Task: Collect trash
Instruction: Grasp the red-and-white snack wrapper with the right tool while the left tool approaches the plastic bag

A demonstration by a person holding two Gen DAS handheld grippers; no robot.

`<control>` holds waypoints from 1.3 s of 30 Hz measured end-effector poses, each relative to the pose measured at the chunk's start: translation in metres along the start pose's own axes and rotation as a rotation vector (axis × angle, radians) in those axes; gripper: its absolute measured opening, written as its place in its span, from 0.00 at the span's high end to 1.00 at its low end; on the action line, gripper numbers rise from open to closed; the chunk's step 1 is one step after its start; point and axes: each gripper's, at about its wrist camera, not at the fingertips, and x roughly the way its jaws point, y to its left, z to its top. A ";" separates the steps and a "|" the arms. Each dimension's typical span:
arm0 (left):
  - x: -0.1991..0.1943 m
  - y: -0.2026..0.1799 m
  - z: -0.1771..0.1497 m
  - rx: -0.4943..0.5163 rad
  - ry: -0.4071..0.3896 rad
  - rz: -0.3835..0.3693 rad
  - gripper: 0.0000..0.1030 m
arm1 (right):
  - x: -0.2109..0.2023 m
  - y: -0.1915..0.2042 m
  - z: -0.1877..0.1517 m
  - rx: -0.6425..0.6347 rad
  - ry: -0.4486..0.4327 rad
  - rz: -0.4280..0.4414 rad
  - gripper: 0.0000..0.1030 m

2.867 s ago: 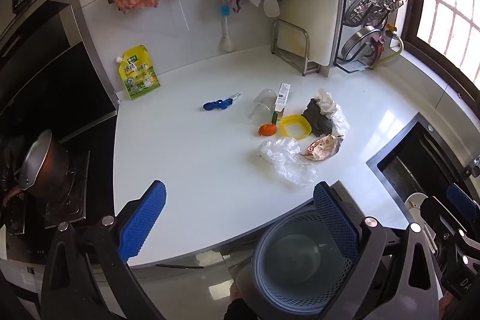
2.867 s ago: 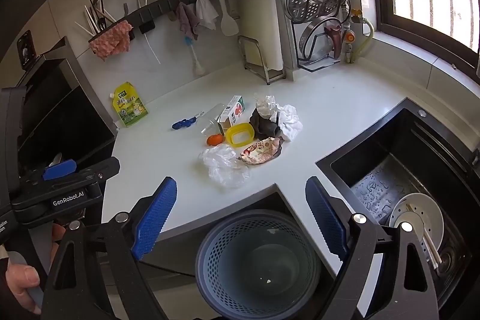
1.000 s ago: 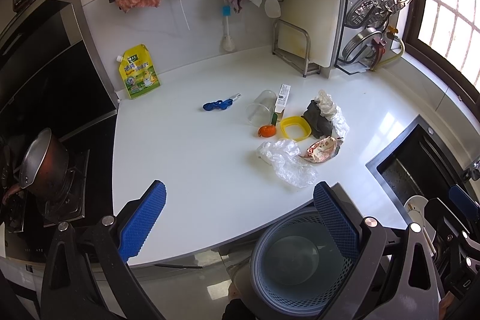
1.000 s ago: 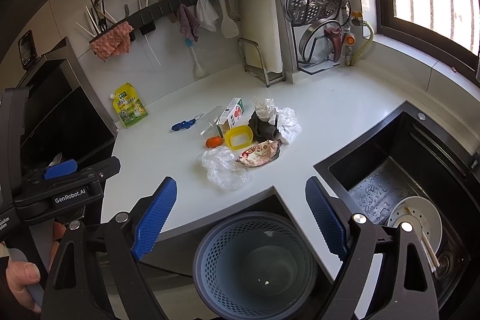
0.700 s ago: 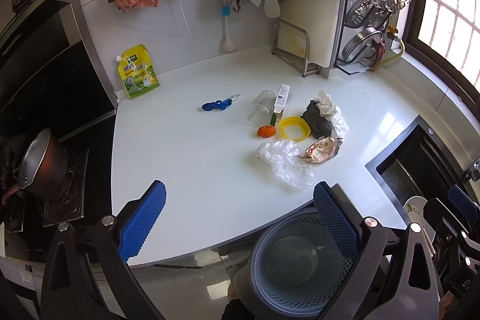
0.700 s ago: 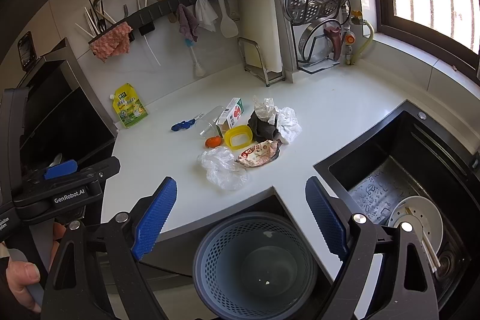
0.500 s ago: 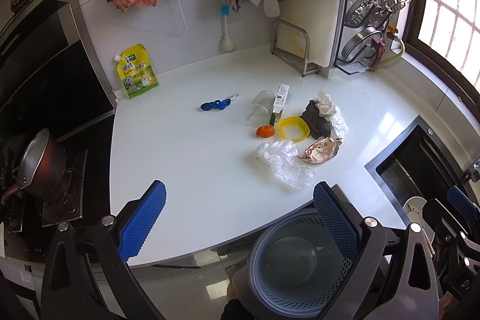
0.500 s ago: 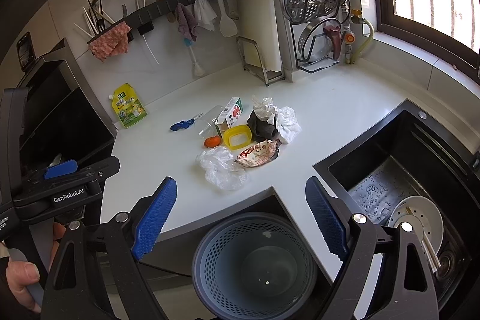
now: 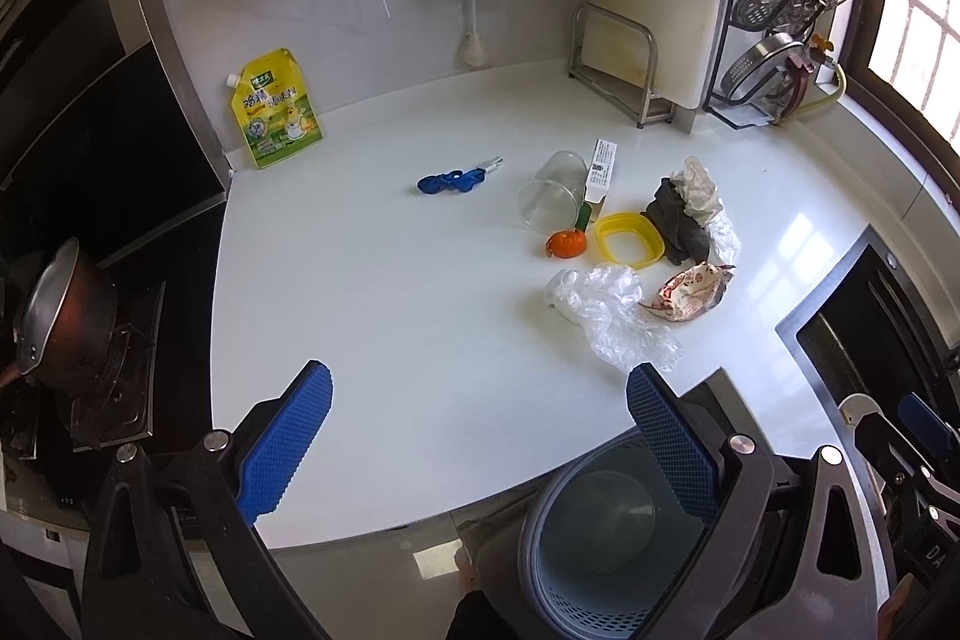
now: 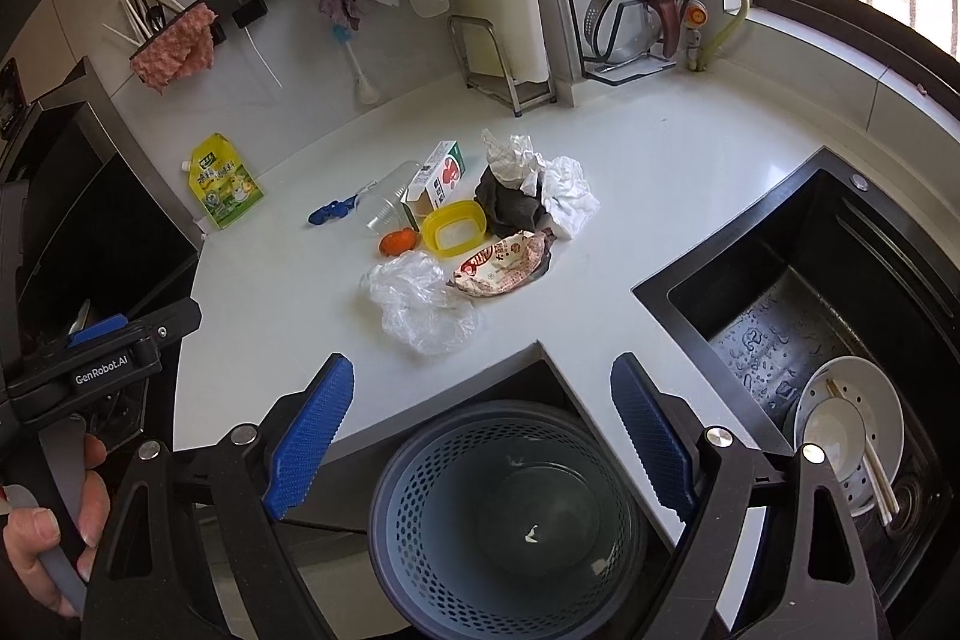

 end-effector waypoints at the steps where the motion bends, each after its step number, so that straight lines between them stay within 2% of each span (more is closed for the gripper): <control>1: 0.008 0.001 0.002 0.002 0.006 0.001 0.06 | 0.007 0.000 0.001 0.003 0.009 -0.003 0.19; 13: 0.098 -0.001 0.022 0.048 0.031 -0.034 0.06 | 0.114 0.005 0.025 0.019 0.076 -0.058 0.19; 20: 0.138 0.000 0.022 0.057 0.050 -0.054 0.06 | 0.174 0.009 0.033 0.008 0.094 -0.086 0.19; 26: 0.158 0.007 0.024 0.054 0.063 -0.055 0.06 | 0.209 0.014 0.039 0.013 0.104 -0.099 0.19; 36: 0.171 0.008 0.026 0.053 0.081 -0.075 0.06 | 0.238 0.014 0.042 0.017 0.128 -0.179 0.19; 39: 0.173 0.005 0.026 0.056 0.087 -0.085 0.06 | 0.241 0.012 0.041 0.013 0.133 -0.184 0.33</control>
